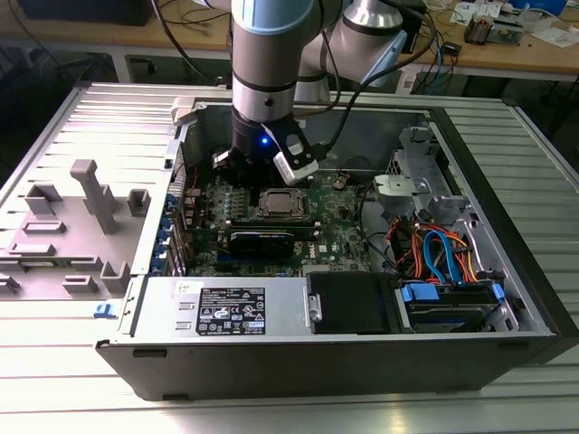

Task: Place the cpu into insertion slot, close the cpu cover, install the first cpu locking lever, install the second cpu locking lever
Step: 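Install the second cpu locking lever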

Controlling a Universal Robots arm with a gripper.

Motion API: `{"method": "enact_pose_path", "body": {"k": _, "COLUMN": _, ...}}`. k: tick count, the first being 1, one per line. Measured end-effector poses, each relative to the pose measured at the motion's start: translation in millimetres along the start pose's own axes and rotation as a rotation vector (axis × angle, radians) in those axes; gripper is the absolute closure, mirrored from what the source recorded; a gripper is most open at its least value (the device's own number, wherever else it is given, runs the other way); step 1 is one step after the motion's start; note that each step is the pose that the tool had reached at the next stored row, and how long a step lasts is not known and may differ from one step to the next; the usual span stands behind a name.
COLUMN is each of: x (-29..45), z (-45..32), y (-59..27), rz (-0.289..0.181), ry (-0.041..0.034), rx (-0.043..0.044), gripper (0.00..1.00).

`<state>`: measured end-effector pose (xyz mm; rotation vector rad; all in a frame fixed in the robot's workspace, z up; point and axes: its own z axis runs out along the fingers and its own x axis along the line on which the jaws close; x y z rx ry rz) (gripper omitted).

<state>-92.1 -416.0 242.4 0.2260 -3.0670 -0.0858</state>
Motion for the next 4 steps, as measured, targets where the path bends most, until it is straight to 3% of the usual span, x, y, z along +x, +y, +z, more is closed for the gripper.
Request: {"method": "enact_pose_path", "body": {"k": 4, "x": 0.0, "z": -0.2, "y": 0.0, "rz": 0.000, "ry": 0.0000, "rx": 0.0000, "gripper": 0.89}}
